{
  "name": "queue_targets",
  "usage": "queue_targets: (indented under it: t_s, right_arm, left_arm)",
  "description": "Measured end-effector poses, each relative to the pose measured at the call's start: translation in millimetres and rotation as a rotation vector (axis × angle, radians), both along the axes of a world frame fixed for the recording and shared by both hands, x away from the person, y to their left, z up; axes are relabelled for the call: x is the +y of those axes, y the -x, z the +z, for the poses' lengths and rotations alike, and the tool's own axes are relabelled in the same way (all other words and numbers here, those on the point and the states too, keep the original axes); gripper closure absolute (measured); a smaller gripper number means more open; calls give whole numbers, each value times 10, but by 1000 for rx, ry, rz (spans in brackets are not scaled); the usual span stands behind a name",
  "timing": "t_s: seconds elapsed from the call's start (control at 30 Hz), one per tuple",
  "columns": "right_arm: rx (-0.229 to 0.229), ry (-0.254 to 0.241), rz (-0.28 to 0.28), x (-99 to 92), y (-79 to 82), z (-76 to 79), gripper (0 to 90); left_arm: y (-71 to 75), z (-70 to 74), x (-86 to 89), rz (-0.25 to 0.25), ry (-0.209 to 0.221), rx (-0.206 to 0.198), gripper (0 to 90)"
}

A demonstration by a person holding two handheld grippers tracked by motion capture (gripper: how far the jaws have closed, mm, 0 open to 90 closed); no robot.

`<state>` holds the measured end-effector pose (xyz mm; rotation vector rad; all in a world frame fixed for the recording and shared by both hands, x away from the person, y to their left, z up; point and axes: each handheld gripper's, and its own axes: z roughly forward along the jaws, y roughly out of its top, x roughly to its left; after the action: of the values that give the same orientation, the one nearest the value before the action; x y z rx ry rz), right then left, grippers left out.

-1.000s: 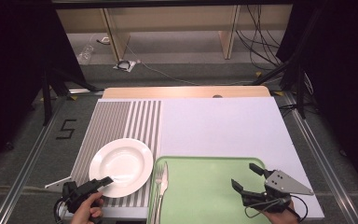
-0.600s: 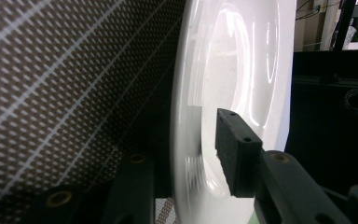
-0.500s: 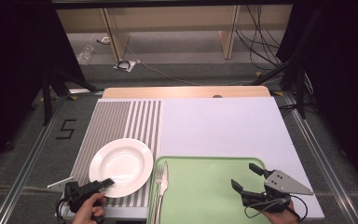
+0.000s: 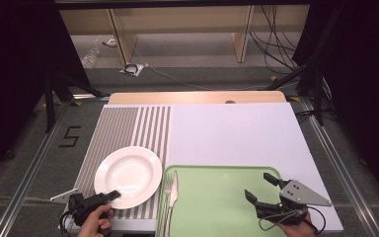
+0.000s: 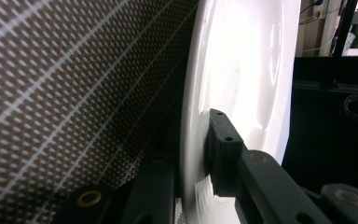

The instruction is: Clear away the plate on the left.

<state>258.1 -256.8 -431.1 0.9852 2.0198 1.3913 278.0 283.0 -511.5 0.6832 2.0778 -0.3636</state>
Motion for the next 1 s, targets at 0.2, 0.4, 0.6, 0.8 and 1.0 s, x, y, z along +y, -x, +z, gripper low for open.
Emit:
queue_targets:
  t_s: [0.2,0.4,0.6,0.8,1.0]
  right_arm:
    - [-5,-10,0,1,-5,-2,199]
    - [-4,-7,0,-1,-2,3,199]
    - [-8,-10,1,1,0,5,199]
    - [-8,-11,2,-1,4,7,199]
    - [-8,-11,2,0,3,7,199]
  left_arm:
    - [18,-4,27,16,28,-14,805]
    - [21,-6,34,17,44,-21,802]
    - [13,8,34,10,57,-40,792]
    - [9,19,27,1,72,-55,787]
    - [7,35,13,-2,107,-86,788]
